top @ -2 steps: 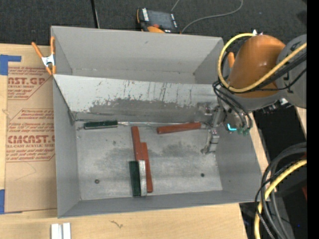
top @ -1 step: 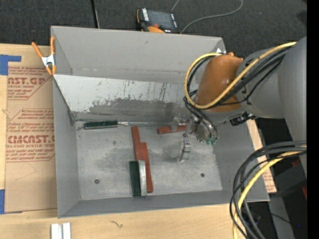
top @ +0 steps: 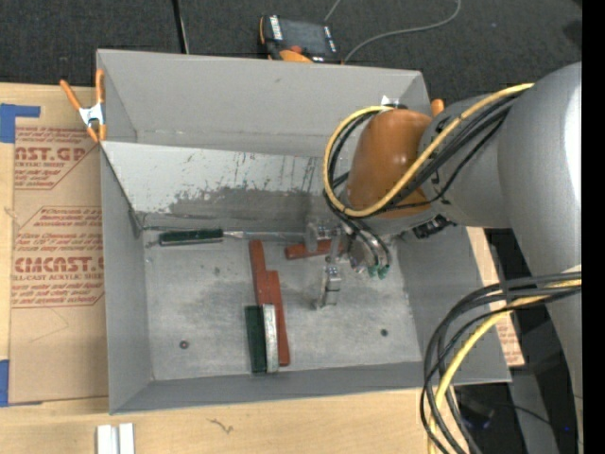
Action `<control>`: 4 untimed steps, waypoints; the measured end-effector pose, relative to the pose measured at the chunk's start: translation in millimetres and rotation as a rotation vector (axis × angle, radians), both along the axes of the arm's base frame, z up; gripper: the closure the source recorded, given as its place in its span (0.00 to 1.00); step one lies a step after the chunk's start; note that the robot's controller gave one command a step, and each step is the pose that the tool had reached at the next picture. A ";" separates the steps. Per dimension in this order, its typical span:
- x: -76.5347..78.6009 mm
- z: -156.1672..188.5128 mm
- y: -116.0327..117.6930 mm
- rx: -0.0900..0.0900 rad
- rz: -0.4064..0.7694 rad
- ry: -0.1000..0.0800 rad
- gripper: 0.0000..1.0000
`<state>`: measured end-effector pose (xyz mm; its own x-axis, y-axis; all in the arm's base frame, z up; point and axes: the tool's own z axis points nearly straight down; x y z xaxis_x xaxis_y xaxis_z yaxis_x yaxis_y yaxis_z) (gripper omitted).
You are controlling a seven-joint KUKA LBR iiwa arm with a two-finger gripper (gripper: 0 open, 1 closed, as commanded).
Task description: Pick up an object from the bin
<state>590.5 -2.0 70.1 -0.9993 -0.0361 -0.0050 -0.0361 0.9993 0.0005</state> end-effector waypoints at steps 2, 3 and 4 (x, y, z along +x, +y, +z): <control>-0.5 204.9 -4.1 0.001 -0.034 -0.007 1.00; -33.2 143.9 -2.2 0.001 -0.134 0.009 1.00; -43.8 103.0 45.8 0.002 -0.170 0.008 1.00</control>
Offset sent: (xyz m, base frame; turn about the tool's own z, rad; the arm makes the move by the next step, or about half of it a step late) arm 0.0000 0.0000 0.0000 0.0000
